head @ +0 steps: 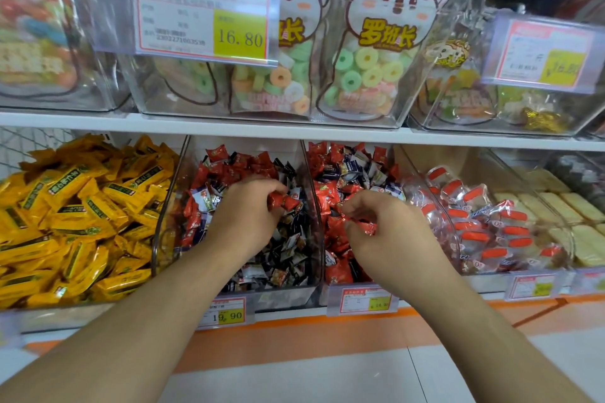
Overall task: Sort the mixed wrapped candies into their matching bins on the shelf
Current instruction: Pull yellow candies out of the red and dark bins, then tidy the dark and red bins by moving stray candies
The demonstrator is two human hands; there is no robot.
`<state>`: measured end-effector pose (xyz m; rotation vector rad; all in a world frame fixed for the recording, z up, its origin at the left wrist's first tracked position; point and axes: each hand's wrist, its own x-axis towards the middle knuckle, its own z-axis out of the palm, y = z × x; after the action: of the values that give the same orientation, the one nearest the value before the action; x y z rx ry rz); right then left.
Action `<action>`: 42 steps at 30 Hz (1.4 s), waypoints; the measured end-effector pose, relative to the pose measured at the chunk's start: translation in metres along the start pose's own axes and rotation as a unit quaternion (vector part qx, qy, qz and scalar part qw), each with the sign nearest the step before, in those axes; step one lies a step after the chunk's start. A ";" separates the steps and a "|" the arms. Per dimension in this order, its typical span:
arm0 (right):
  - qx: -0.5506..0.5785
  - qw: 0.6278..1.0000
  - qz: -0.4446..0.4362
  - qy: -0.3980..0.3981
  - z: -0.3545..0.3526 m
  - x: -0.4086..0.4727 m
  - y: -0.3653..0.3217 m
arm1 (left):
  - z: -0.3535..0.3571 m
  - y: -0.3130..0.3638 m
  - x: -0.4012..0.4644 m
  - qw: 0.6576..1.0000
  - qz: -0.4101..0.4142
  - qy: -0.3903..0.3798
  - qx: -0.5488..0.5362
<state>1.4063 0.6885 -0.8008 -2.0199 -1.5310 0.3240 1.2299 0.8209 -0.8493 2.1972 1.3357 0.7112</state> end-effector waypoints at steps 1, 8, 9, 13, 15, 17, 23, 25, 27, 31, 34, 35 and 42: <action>0.003 1.000 0.003 0.001 0.000 0.000 0.001 | 0.001 0.000 0.000 1.000 -0.004 0.004 -0.009; 0.022 1.000 0.004 0.006 -0.003 0.002 0.002 | -0.020 0.012 0.001 0.993 0.003 0.059 -0.099; 0.027 1.000 -0.005 0.009 -0.003 0.002 0.001 | -0.024 0.016 0.001 0.989 0.003 0.057 -0.137; 0.107 0.994 -0.028 0.024 -0.002 0.000 -0.007 | -0.036 0.037 -0.012 0.973 0.019 0.019 -0.228; 0.163 0.986 -0.028 0.020 -0.003 -0.001 -0.012 | -0.038 0.048 -0.024 0.965 0.040 -0.012 -0.257; 0.195 0.980 -0.032 0.011 -0.006 -0.001 -0.015 | -0.038 0.057 -0.033 0.960 0.061 -0.034 -0.271; 0.212 0.977 -0.038 0.000 -0.014 -0.002 -0.009 | -0.037 0.059 -0.038 0.958 0.067 -0.072 -0.270; 0.179 0.983 -0.014 0.022 -0.017 0.000 -0.001 | -0.038 0.051 -0.034 0.966 0.058 -0.058 -0.243; 0.084 0.996 0.001 0.036 -0.018 0.003 0.009 | -0.036 0.039 -0.027 0.981 0.044 -0.030 -0.188; -0.053 0.998 0.022 0.022 -0.014 0.005 0.019 | -0.027 0.015 -0.016 0.995 0.002 -0.017 -0.099; -0.045 0.999 0.015 0.009 -0.013 0.005 0.014 | -0.019 0.008 -0.012 0.998 -0.002 -0.024 -0.066; -0.039 0.999 0.014 0.008 -0.012 0.005 0.013 | -0.016 0.008 -0.011 0.998 0.001 -0.024 -0.057; -0.015 1.000 0.020 0.002 -0.008 0.004 0.012 | 0.001 0.013 -0.005 1.000 0.012 -0.009 0.023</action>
<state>1.4214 0.6878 -0.8010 -2.0752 -1.5039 0.3131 1.2367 0.8109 -0.8431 2.2527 1.3320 0.6742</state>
